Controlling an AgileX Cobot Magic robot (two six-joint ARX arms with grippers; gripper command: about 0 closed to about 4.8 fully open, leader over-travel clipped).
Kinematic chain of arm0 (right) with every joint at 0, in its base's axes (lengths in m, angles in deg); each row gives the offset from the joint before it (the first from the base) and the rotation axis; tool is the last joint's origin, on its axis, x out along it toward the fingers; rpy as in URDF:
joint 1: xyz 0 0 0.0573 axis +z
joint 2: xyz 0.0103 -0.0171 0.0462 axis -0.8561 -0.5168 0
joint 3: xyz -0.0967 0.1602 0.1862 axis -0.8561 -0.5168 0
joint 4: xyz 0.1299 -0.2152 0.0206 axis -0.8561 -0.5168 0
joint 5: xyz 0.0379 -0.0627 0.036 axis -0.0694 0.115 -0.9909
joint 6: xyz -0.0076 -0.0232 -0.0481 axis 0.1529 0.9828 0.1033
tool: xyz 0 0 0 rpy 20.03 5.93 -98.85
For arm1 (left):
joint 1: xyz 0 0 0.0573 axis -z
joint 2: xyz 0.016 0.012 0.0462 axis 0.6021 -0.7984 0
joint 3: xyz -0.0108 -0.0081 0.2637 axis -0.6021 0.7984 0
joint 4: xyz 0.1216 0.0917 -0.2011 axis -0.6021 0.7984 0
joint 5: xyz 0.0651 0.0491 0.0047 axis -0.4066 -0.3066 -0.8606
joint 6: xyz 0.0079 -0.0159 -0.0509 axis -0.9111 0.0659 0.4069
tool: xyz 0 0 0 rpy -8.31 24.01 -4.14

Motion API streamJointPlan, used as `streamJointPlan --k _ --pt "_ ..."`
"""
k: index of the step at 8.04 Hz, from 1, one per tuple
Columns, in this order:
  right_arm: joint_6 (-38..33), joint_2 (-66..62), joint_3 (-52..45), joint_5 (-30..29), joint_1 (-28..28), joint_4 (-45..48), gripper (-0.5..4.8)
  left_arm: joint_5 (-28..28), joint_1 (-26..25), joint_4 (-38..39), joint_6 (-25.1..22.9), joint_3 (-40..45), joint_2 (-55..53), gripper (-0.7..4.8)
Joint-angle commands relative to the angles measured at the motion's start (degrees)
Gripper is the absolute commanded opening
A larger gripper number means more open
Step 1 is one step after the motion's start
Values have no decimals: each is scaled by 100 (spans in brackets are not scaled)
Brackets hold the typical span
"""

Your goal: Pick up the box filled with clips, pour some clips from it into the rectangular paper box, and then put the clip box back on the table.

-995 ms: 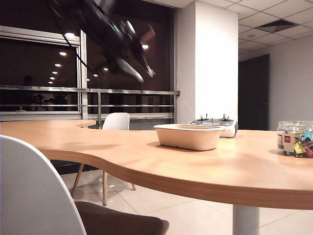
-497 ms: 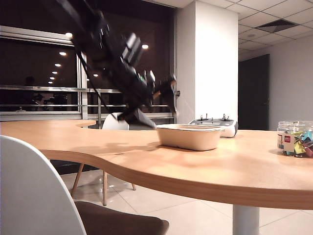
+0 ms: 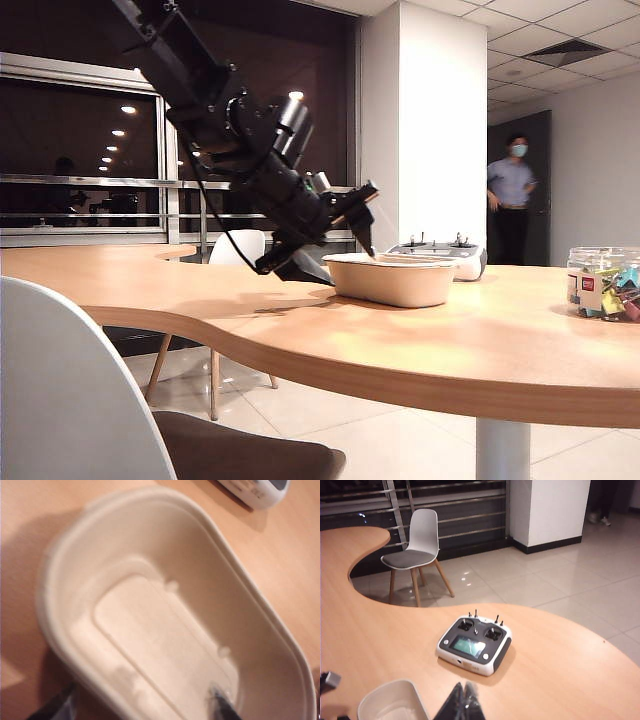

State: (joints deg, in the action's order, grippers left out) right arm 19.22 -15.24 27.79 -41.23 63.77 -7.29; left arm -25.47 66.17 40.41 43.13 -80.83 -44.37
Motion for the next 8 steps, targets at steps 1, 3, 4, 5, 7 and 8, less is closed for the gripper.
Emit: streamJointPlan --k 1,3,4,5,7,8 --pt "-28 20 35 -20 -2 317 -6 -35 186 -70 9 -11 -90 334" --pt "-28 20 35 -48 -2 317 -6 -35 251 -94 7 -11 -149 210" --pt "-28 20 35 -114 -2 321 -6 -17 264 -87 -24 -11 -151 104" --pt "-28 20 35 -151 -2 319 -6 -11 328 -68 -42 -11 -151 72" --pt "-26 22 35 -164 -2 337 -6 229 396 -28 -219 -11 -138 51" --pt "-26 22 35 -164 -4 319 -6 789 396 761 -654 -13 83 36"
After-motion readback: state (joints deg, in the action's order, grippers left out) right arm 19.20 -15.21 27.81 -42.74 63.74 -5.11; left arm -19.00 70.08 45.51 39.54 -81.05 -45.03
